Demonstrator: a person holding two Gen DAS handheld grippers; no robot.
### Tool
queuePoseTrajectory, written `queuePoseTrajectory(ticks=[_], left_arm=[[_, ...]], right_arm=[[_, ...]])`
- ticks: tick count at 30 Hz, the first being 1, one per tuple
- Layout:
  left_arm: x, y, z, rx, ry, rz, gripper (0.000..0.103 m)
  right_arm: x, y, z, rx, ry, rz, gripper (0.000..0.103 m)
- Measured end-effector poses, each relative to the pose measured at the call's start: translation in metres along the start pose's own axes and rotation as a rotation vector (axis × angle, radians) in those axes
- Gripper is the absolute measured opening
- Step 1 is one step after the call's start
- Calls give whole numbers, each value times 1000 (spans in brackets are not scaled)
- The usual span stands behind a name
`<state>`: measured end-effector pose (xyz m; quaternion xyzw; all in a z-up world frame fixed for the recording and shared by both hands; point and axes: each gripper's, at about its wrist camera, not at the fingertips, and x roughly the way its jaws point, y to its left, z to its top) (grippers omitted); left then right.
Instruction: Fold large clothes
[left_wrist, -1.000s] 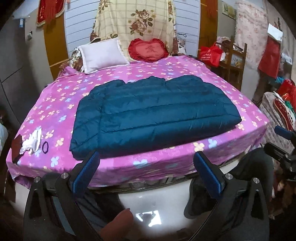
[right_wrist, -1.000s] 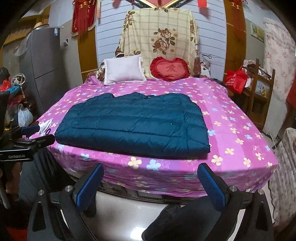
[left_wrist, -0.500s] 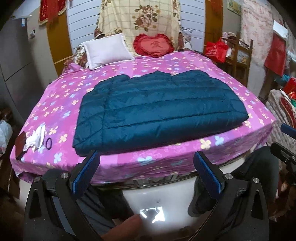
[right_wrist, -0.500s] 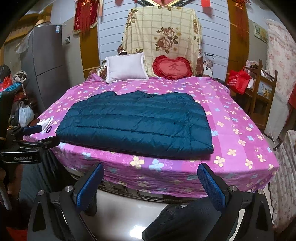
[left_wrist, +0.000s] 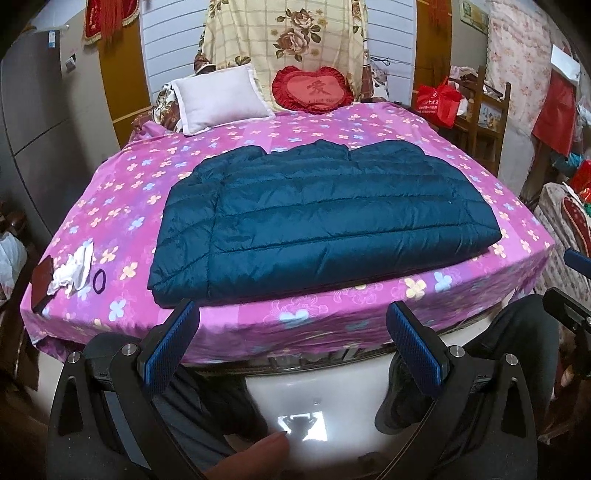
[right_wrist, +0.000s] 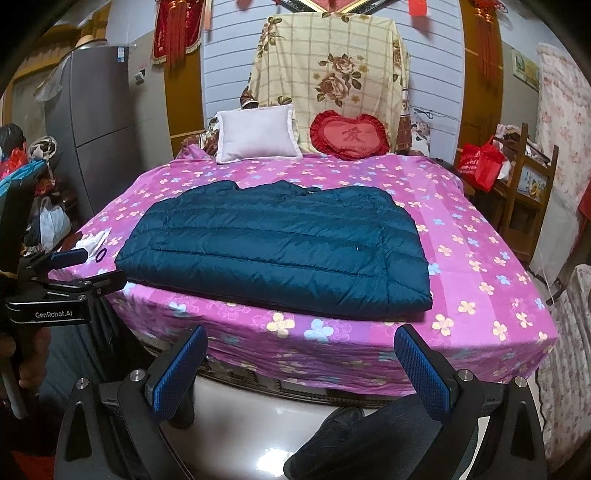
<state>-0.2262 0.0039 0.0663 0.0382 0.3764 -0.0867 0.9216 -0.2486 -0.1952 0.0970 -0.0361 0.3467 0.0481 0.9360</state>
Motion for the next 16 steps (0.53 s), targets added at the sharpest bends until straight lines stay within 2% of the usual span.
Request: queuePoseTrajectory(ticks=[16], left_arm=[[3, -2, -2, 5, 3, -21, 101]], right_arm=[[5, 2, -4, 5, 3, 6, 100]])
